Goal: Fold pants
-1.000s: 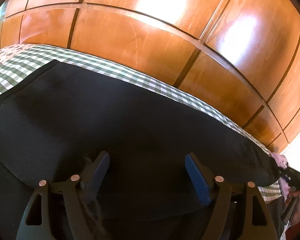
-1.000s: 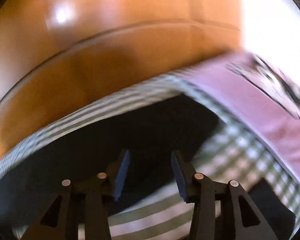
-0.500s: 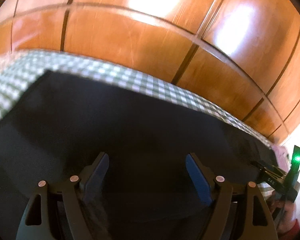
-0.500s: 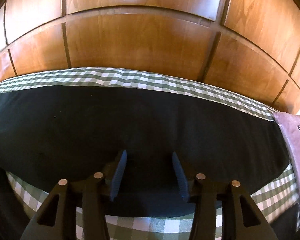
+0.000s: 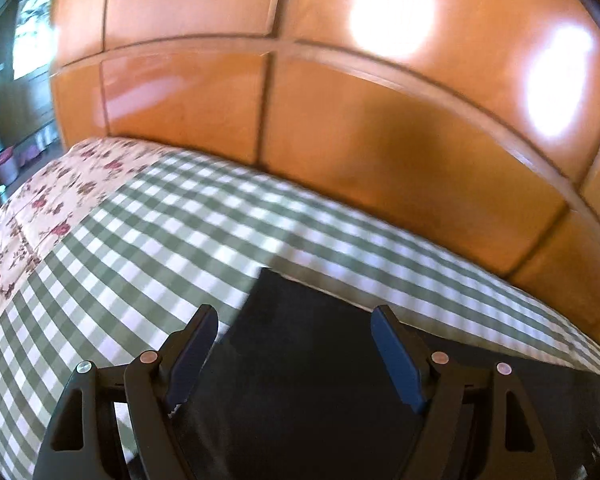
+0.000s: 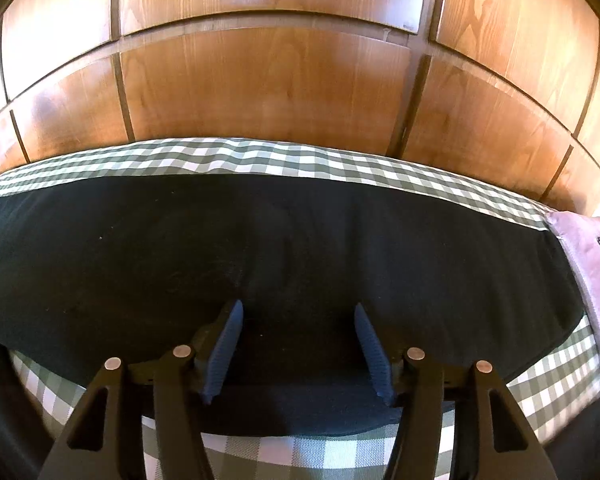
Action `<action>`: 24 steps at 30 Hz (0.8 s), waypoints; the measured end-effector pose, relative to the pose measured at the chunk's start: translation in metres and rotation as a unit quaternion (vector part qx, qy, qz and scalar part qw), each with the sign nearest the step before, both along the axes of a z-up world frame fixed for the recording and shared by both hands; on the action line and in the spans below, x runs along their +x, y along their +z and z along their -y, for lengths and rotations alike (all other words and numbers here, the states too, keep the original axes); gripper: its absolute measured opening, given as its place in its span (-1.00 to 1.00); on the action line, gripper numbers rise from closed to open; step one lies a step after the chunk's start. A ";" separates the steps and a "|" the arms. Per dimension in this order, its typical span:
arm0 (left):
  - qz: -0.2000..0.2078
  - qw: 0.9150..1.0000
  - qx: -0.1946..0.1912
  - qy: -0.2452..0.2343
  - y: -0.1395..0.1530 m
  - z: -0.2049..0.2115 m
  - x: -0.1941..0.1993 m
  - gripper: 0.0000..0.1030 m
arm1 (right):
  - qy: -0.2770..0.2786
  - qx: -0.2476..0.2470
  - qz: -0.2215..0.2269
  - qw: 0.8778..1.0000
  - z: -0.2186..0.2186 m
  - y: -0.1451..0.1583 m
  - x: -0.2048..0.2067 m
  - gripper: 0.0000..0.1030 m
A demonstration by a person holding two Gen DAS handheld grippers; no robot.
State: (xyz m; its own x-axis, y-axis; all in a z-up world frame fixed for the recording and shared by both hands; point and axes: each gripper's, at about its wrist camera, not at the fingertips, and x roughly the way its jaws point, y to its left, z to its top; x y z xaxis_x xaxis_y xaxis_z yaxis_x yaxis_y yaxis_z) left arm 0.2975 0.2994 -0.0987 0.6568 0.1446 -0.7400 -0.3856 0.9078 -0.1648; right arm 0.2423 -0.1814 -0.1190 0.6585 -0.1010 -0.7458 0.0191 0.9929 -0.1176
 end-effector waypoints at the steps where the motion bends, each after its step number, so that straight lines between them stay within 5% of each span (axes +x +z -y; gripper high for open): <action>1: -0.007 1.000 -0.001 0.008 -0.008 -0.006 0.004 0.55 | 0.000 0.000 0.000 1.000 0.000 0.000 0.000 0.15; 11: -0.029 1.000 -0.007 0.004 -0.043 -0.016 0.014 0.58 | -0.001 -0.007 0.005 1.000 0.000 -0.001 0.002 0.16; 13: -0.022 1.000 -0.011 0.000 -0.042 -0.015 0.011 0.33 | -0.001 -0.009 0.007 1.000 0.000 -0.001 0.001 0.17; 15: -0.011 1.000 -0.009 0.001 -0.040 -0.014 0.006 -0.50 | -0.001 -0.012 0.009 1.000 0.000 -0.001 0.001 0.17; 18: -0.011 1.000 -0.003 -0.008 -0.032 -0.006 0.003 -0.78 | -0.002 -0.016 0.012 1.000 -0.001 -0.002 0.001 0.17; 20: 0.003 1.000 -0.001 -0.006 -0.024 -0.003 -0.003 -0.79 | -0.002 -0.016 0.012 1.000 0.000 -0.002 0.001 0.17; 24: 0.066 0.996 -0.063 -0.001 -0.004 -0.009 -0.036 -0.80 | -0.002 -0.016 0.012 1.000 -0.001 -0.001 0.001 0.17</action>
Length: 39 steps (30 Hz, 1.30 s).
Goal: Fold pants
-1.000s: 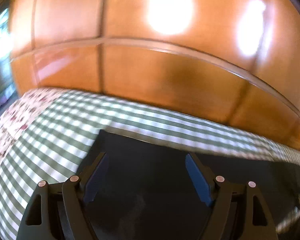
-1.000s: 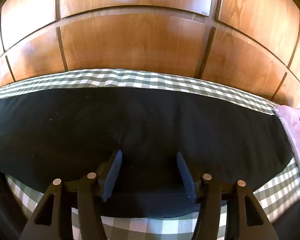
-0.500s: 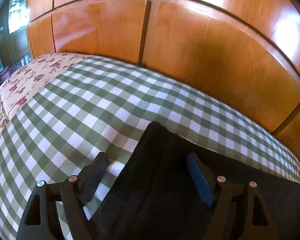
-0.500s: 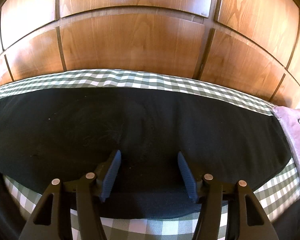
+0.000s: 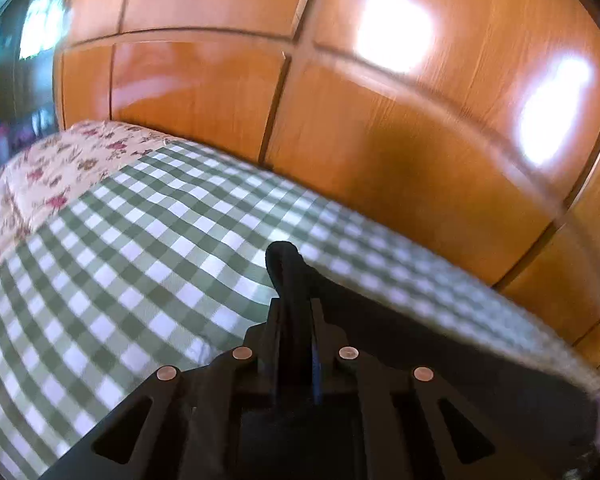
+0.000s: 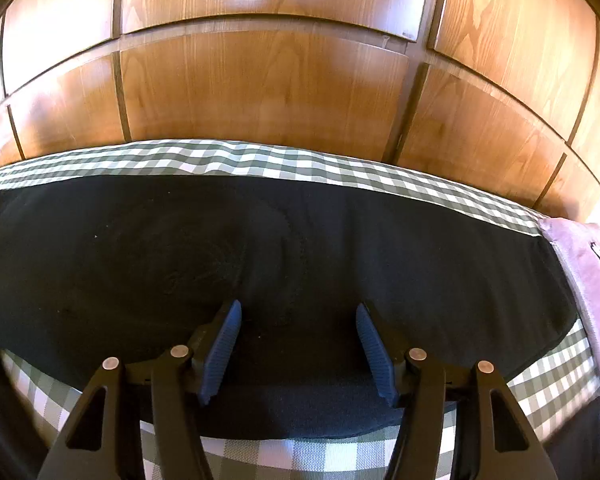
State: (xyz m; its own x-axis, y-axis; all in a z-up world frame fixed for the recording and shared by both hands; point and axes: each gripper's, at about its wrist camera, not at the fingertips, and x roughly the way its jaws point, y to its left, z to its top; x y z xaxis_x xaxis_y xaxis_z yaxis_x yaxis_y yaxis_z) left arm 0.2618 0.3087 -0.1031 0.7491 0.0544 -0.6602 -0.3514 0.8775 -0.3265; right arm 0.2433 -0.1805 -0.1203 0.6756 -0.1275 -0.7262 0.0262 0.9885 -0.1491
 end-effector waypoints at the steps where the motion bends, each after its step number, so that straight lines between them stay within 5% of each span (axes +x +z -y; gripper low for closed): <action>1: 0.015 1.000 -0.017 0.002 0.005 -0.002 -0.010 -0.80 | 0.000 0.000 0.000 1.000 0.000 0.000 0.000 0.18; 7: 0.092 0.992 -0.087 -0.006 0.028 0.003 -0.090 -0.84 | -0.001 -0.005 0.000 1.000 0.001 0.000 -0.001 0.20; 15: 0.118 0.988 -0.097 -0.012 0.008 0.029 -0.193 -0.85 | -0.004 -0.014 0.000 1.000 0.001 0.002 -0.001 0.25; 17: 0.112 0.990 -0.081 -0.011 -0.006 0.038 -0.208 -0.85 | -0.006 -0.019 0.000 1.000 0.000 0.003 -0.001 0.29; 24: 0.121 0.986 -0.117 0.006 -0.022 0.031 -0.222 -0.85 | -0.020 -0.022 -0.059 0.998 0.001 0.016 0.015 0.39; 29: 0.132 0.980 -0.146 0.019 -0.031 0.022 -0.230 -0.85 | -0.006 0.114 -0.062 0.992 -0.022 0.052 0.025 0.39; 35: 0.136 0.977 -0.160 0.022 -0.035 0.017 -0.231 -0.85 | 0.006 0.294 -0.127 0.947 -0.077 0.059 0.064 0.40; 39: 0.132 0.976 -0.174 0.022 -0.039 0.014 -0.229 -0.85 | -0.048 0.343 -0.155 0.925 -0.095 0.039 0.086 0.38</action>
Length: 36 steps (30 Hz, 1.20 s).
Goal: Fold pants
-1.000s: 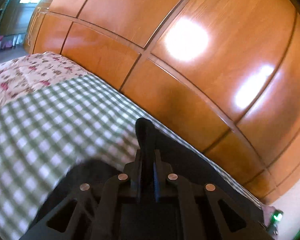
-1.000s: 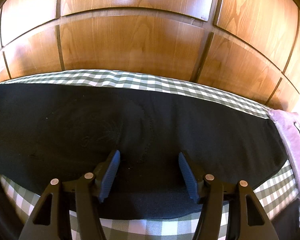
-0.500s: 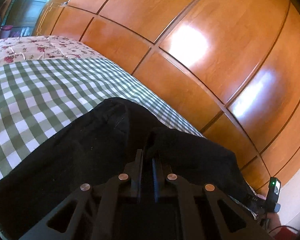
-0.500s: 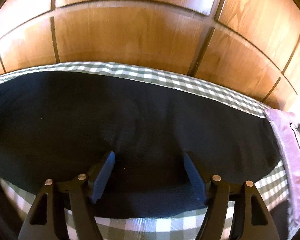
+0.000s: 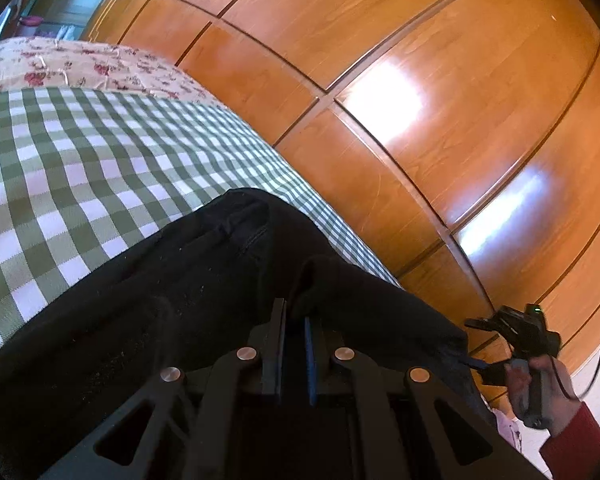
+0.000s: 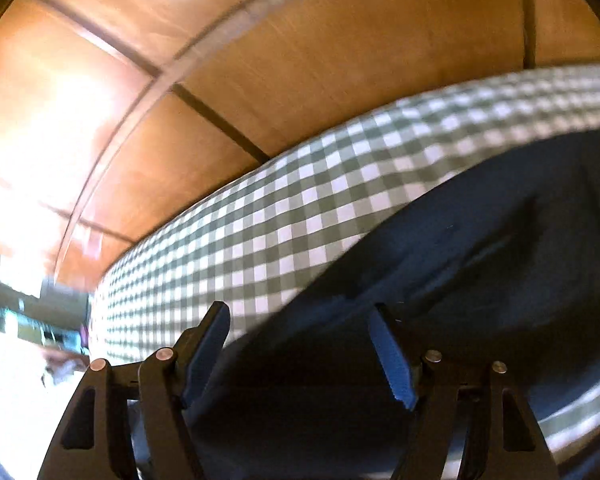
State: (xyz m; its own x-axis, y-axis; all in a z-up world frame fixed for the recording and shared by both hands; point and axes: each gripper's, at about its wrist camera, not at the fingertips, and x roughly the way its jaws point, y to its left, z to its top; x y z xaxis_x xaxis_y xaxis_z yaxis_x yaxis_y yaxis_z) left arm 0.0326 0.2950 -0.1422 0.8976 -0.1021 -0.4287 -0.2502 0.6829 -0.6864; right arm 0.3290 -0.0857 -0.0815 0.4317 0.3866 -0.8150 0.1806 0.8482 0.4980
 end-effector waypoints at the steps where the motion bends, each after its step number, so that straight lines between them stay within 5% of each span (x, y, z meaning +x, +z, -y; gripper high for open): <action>1: -0.001 1.000 -0.005 -0.001 -0.002 -0.001 0.000 -0.85 | -0.016 0.000 -0.013 1.000 0.000 -0.007 0.003 0.21; 2: -0.003 1.000 -0.009 -0.001 -0.003 -0.002 0.001 -0.85 | -0.027 0.003 -0.023 0.999 0.001 -0.013 0.004 0.05; 4: -0.004 1.000 -0.015 -0.004 -0.005 -0.004 0.001 -0.85 | -0.035 0.033 -0.043 0.998 0.007 -0.027 0.004 -0.64; 5: -0.004 1.000 -0.016 -0.004 -0.006 -0.004 0.001 -0.85 | -0.027 0.054 -0.045 0.997 0.009 -0.033 0.002 -0.71; 12: 0.019 0.999 -0.045 0.013 -0.004 -0.015 -0.010 -0.85 | 0.052 0.089 0.055 0.993 0.023 0.013 -0.070 -0.76; 17: 0.067 0.997 -0.016 0.032 0.034 -0.021 -0.031 -0.85 | 0.114 0.088 0.141 0.979 0.028 0.047 -0.150 -0.76; 23: 0.109 0.988 -0.064 0.085 0.051 -0.046 -0.073 -0.95 | 0.142 0.080 0.214 0.963 0.026 0.038 -0.239 -0.76; 28: 0.057 0.989 -0.092 0.102 0.026 -0.059 -0.102 -0.95 | 0.163 0.044 0.225 0.960 0.015 0.006 -0.290 -0.76; 31: 0.026 0.991 -0.110 0.070 0.012 -0.050 -0.113 -0.73 | 0.181 -0.004 0.207 0.962 0.010 -0.022 -0.296 -0.76; 33: 0.019 0.992 -0.117 0.032 0.012 -0.038 -0.117 -0.35 | 0.175 -0.023 0.201 0.963 0.012 -0.035 -0.299 -0.76; 36: 0.020 0.996 -0.090 -0.007 0.021 -0.019 -0.121 -0.08 | 0.159 0.014 0.197 0.967 0.023 -0.040 -0.297 -0.76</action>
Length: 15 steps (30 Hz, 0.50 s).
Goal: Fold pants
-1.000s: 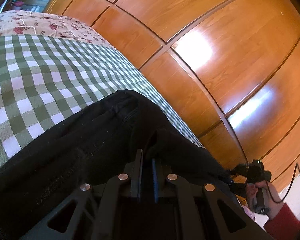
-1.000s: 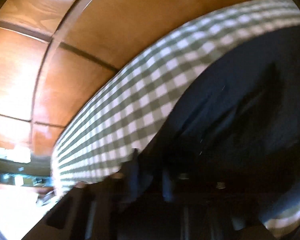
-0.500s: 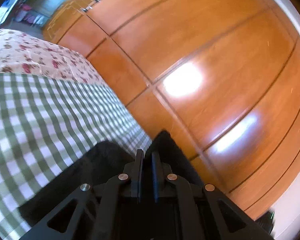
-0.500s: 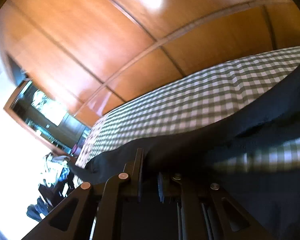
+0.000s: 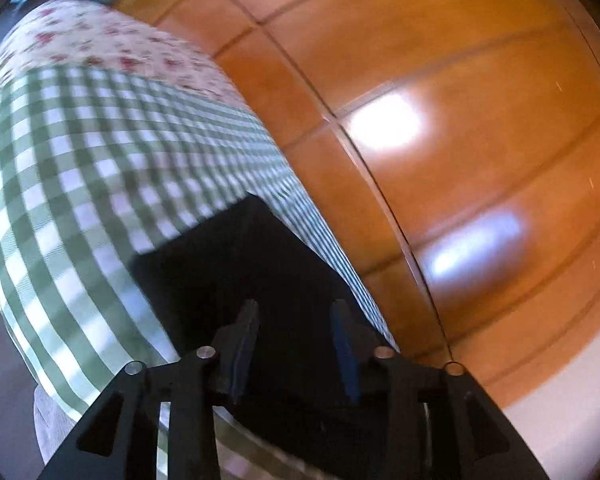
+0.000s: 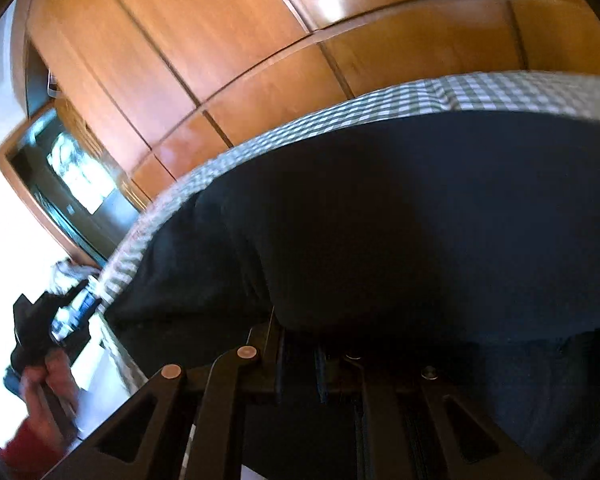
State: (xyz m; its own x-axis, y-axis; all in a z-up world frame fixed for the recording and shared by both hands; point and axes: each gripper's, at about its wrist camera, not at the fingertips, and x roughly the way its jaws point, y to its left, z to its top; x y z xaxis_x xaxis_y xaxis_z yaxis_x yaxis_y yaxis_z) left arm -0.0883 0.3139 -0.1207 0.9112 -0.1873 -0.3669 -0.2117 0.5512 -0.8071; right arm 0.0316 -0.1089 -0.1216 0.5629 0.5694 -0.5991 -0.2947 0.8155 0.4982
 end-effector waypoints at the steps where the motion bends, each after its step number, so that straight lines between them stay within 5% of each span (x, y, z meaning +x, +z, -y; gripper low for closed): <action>1: -0.006 1.000 0.010 -0.009 0.002 0.005 0.001 0.02 | -0.003 0.011 -0.004 1.000 0.003 -0.001 0.001 -0.71; 3: -0.015 1.000 0.012 -0.011 0.001 0.009 0.004 0.19 | -0.010 0.030 -0.011 0.999 0.010 0.000 0.003 -0.52; 7: -0.062 0.998 0.005 -0.008 -0.012 0.013 0.013 0.16 | -0.037 0.053 -0.010 0.998 0.031 0.001 -0.002 0.06; 10: -0.072 0.997 -0.002 -0.002 -0.015 0.011 0.014 0.12 | -0.074 0.058 -0.004 0.996 0.051 0.009 -0.016 0.17; 15: -0.107 0.990 0.094 0.022 0.000 0.020 0.013 0.12 | -0.141 0.113 -0.034 0.983 0.099 0.007 -0.024 0.18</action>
